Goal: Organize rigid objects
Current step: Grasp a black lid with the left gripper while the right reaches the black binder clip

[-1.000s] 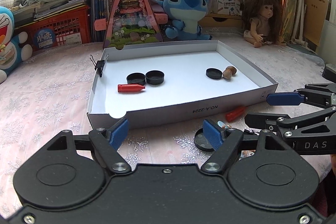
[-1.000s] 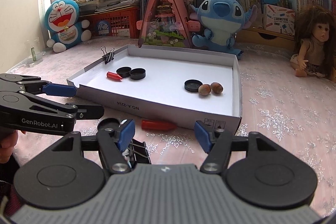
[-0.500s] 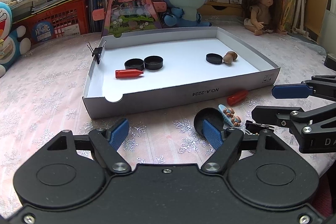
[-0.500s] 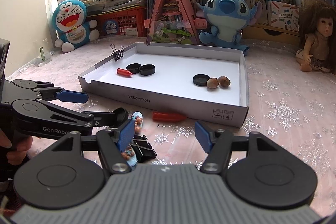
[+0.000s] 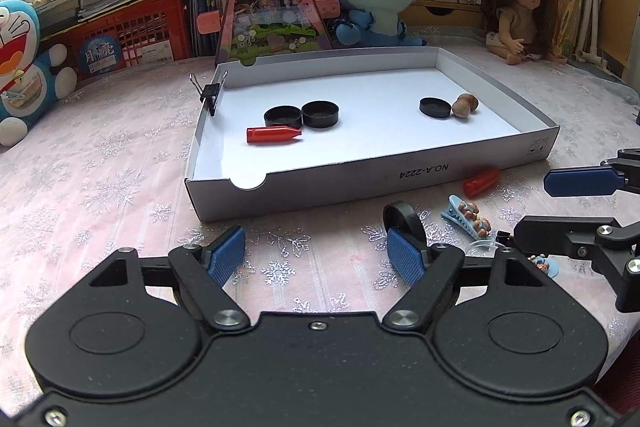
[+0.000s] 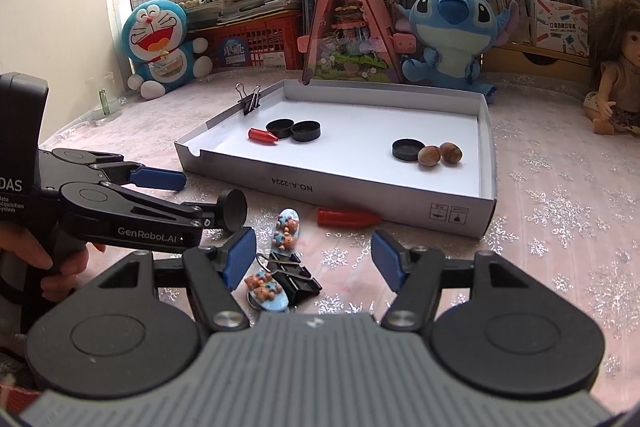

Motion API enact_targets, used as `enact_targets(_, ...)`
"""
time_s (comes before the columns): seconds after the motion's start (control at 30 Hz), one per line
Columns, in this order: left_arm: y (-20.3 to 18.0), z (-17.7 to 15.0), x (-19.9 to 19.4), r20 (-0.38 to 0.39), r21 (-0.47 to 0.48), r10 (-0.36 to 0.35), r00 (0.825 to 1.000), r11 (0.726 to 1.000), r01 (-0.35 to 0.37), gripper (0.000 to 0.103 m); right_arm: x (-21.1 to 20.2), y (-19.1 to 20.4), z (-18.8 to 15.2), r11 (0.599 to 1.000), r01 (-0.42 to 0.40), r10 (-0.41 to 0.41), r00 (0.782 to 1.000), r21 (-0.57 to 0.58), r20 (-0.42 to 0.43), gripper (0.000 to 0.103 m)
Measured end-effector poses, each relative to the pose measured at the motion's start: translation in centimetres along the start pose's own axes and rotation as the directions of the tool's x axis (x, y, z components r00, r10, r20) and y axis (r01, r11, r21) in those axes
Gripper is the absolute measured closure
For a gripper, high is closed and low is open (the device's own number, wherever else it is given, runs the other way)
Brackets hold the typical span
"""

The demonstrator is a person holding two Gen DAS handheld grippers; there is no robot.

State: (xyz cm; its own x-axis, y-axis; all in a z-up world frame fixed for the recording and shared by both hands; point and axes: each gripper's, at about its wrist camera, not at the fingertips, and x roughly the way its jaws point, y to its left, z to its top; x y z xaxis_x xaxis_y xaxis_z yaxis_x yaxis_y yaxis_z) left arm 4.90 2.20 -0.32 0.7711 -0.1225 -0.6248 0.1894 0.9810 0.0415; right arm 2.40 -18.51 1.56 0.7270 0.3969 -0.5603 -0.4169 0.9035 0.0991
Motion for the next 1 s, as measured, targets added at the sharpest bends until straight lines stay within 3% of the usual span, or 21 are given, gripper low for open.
enact_targets(0.6,-0.6,-0.1,-0.3,0.01,0.007,-0.021,1.0,1.0,0.021,0.027,1.2,-1.5,-0.7,0.986,0.165,-0.164,0.985,0.021,-0.047,0.027)
enact_targets(0.8,-0.3,0.0,-0.1,0.009,-0.007,0.016,1.0,1.0,-0.016,0.027,1.1,-1.7,-0.8,0.983,0.181,-0.18,0.983,0.026,-0.042,0.026)
enact_targets(1.0,0.4,0.0,-0.3,0.012,-0.023,0.042,0.999,0.999,-0.042,0.027,0.9,-1.8,-0.9,0.968,0.25,-0.249,0.968,0.013,-0.016,0.026)
